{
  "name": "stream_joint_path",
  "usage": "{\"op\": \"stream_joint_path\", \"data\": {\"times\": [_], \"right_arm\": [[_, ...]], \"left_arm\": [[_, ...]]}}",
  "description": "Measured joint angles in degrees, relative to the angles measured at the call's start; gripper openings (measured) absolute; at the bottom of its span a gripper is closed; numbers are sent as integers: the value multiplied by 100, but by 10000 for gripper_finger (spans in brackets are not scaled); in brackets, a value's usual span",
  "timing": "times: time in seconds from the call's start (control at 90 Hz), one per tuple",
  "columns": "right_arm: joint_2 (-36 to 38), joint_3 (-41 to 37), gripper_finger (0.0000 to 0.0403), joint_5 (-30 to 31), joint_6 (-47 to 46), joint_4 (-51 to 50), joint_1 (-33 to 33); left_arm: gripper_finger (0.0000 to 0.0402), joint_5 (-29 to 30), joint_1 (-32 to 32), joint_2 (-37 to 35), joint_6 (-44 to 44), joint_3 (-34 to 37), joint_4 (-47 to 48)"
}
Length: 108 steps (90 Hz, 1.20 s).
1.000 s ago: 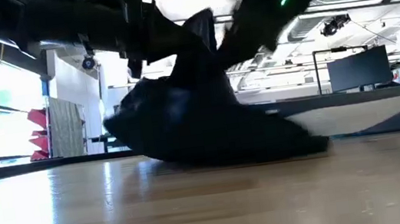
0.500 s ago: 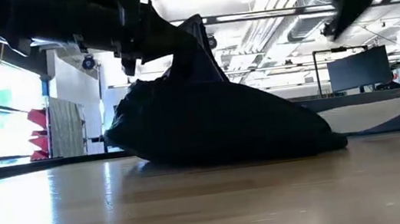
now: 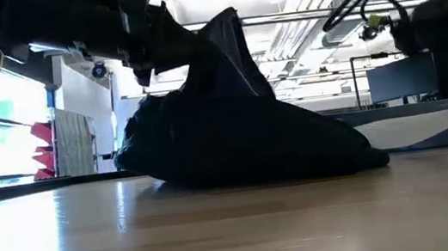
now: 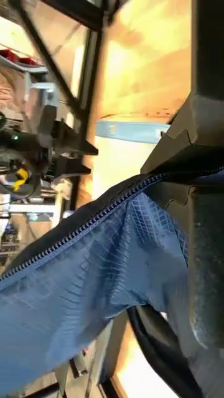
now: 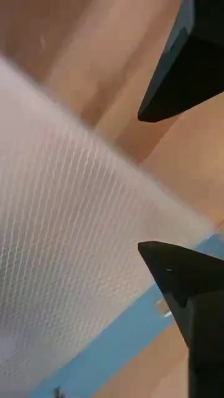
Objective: Unpack backpack
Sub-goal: Put the white zip bag into the backpack
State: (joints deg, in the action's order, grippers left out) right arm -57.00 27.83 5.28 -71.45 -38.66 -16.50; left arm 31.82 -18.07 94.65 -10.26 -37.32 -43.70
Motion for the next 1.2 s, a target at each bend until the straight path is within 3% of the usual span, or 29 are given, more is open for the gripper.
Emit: {"op": "stream_joint_path", "data": {"times": [0.167,0.267,0.356,0.589,0.644,0.767,0.956,1.078,1.2], "right_arm": [[-2,-883,305,376,-236,2524,-1],[-100,-1201,275,841,-253,4006,1],[-327,-1274,225,1018,-133,4716,1],[-1416,-1057,39,1041,429,5637,-3],[-1735,-1001,13,1082,609,6015,-3],[-2455,-819,9,1369,830,7134,-47],[-3455,-400,1,2684,1698,9141,-347],[-3761,-64,0,2728,2727,10006,-392],[-3694,227,0,2813,3605,10089,-515]], "left_arm": [[0,32,-120,8,-58,0,331],[0,100,-165,41,-105,2,363],[0,222,-180,74,-105,4,362],[0,409,-183,74,-153,7,322],[0,536,-205,74,-191,7,315],[0,824,-282,74,-208,7,296],[0,896,-469,74,-368,7,277],[0,1345,-656,74,-407,7,307],[0,2062,-866,74,-578,7,352]]}}
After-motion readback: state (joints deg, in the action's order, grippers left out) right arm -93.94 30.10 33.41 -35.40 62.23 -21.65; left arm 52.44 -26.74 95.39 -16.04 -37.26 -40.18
